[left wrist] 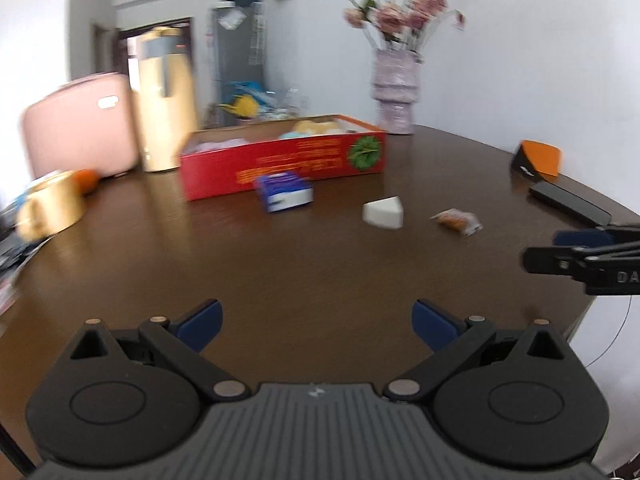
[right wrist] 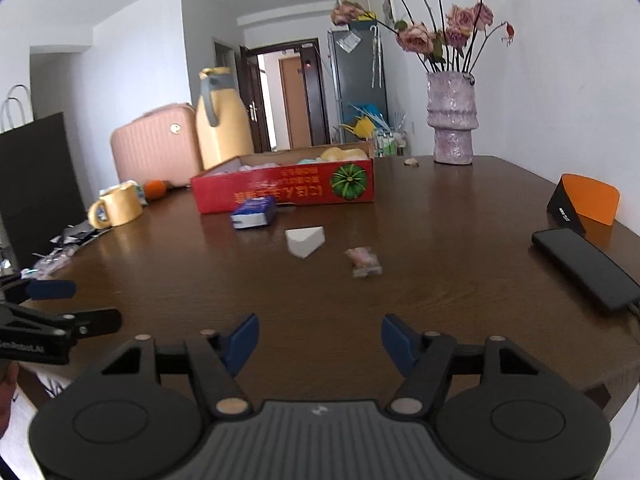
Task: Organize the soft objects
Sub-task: 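Grasp the white wedge sponge with the left gripper while the right grasps the clear packet, then carry the sponge and packet into the red box and open both grippers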
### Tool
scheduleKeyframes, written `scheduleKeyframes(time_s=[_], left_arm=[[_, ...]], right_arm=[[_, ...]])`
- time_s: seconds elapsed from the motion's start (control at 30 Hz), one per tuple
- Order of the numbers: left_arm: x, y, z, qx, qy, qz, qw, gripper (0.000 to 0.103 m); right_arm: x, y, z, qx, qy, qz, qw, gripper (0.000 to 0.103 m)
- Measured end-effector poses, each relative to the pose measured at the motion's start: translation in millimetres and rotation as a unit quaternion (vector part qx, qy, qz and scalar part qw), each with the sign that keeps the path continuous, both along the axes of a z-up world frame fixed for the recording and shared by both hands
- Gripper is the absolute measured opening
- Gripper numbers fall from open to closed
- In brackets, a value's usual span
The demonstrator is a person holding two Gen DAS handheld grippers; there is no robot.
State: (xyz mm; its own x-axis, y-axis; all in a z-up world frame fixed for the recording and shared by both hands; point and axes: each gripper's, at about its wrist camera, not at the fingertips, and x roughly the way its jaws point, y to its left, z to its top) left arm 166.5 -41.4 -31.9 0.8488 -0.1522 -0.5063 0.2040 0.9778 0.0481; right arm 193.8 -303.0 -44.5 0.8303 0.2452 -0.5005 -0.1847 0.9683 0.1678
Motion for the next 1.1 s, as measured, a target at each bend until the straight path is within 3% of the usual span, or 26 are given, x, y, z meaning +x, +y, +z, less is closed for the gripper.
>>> scheduleKeyframes(time_s=[0.2,0.4,0.5,0.57,0.63,0.73,0.8,0.87,1.1], left_arm=[[85,-41,-4,-0.004,0.014,-0.074,0.9971,0.103],[166,-69,-13,-0.016,0.048,-0.103,0.9934,0.102],[191,-80,-18,-0.002,0.049,-0.106,0.9932,0.102],[201,-83,-21,-0.001,0.05,-0.112,0.9924,0.093],[206,-85,-24,-0.004,0.053,-0.119,0.9915,0.091],[213,-93,-28,-0.003,0.051,-0.138,0.9892,0.081],[218,-97,-29,-0.004,0.059,-0.148,0.9872,0.062],[224,-100,-30,-0.007,0.067,-0.155,0.9857,0.033],[207,-95,-18,-0.009,0.065,-0.161,0.9847,0.033]], right_arm=[[67,-1,2,-0.024,0.01,-0.007,1.0,0.064],[125,0,-11,-0.033,0.041,-0.005,0.999,0.052],[145,-5,-20,-0.03,0.057,-0.012,0.998,0.047],[153,-6,-25,-0.026,0.065,-0.011,0.997,0.038],[156,-8,-28,-0.021,0.066,-0.011,0.998,0.021],[156,-11,-28,-0.01,0.06,-0.011,0.998,0.018],[154,-15,-27,0.003,0.055,-0.013,0.998,0.016],[152,-17,-25,0.009,0.055,-0.017,0.998,0.016],[129,-14,-11,0.01,0.044,-0.016,0.999,0.015]])
